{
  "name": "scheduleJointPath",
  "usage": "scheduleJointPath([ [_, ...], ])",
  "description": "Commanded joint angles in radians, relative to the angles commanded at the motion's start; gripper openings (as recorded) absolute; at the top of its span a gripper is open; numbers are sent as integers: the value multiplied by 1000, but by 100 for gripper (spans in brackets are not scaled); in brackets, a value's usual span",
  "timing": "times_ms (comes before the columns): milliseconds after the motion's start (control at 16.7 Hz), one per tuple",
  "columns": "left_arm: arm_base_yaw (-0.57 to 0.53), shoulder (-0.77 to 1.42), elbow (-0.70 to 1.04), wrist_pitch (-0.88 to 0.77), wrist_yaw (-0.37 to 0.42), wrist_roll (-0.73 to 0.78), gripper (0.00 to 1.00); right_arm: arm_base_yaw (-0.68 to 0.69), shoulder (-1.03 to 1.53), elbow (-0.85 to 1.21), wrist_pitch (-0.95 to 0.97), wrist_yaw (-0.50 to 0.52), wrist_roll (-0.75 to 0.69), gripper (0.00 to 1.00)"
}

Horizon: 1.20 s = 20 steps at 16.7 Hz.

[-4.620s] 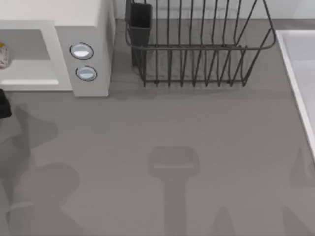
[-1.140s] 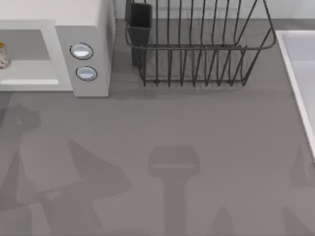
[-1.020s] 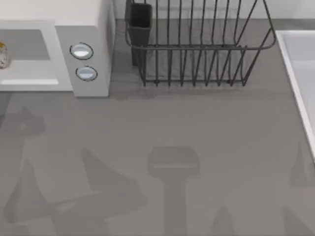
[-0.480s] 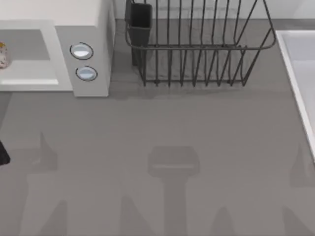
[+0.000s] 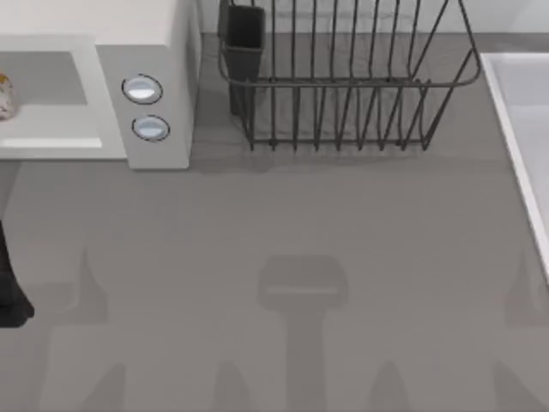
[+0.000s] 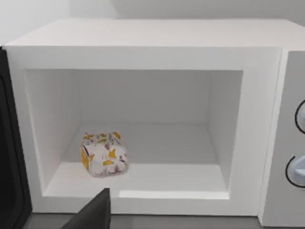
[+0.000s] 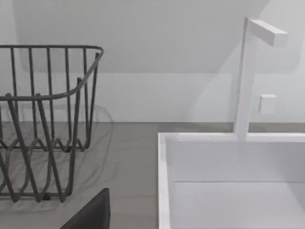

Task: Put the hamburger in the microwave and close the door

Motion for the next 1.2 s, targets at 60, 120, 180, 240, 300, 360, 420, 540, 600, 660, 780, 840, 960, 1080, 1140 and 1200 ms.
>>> scheduleJointPath([
  [60,0,0,0,0,0,0,100,0,0,0,0,0,0,100],
  [120,0,0,0,0,0,0,100,0,0,0,0,0,0,100],
  [180,0,0,0,0,0,0,100,0,0,0,0,0,0,100],
  [240,0,0,0,0,0,0,100,0,0,0,0,0,0,100],
  [300,0,0,0,0,0,0,92,0,0,0,0,0,0,100],
  [360,0,0,0,0,0,0,85,0,0,0,0,0,0,100],
  [420,0,0,0,0,0,0,77,0,0,0,0,0,0,100],
  [540,0,0,0,0,0,0,62,0,0,0,0,0,0,100],
  [600,0,0,0,0,0,0,55,0,0,0,0,0,0,100],
  [660,0,0,0,0,0,0,47,0,0,0,0,0,0,100],
  [780,0,0,0,0,0,0,32,0,0,0,0,0,0,100],
  [840,0,0,0,0,0,0,25,0,0,0,0,0,0,100],
  [960,0,0,0,0,0,0,10,0,0,0,0,0,0,100],
  [1080,0,0,0,0,0,0,0,0,0,0,0,0,0,100],
  [1140,0,0,0,0,0,0,0,0,0,0,0,0,0,100],
  [1200,0,0,0,0,0,0,0,0,0,0,0,0,0,100],
])
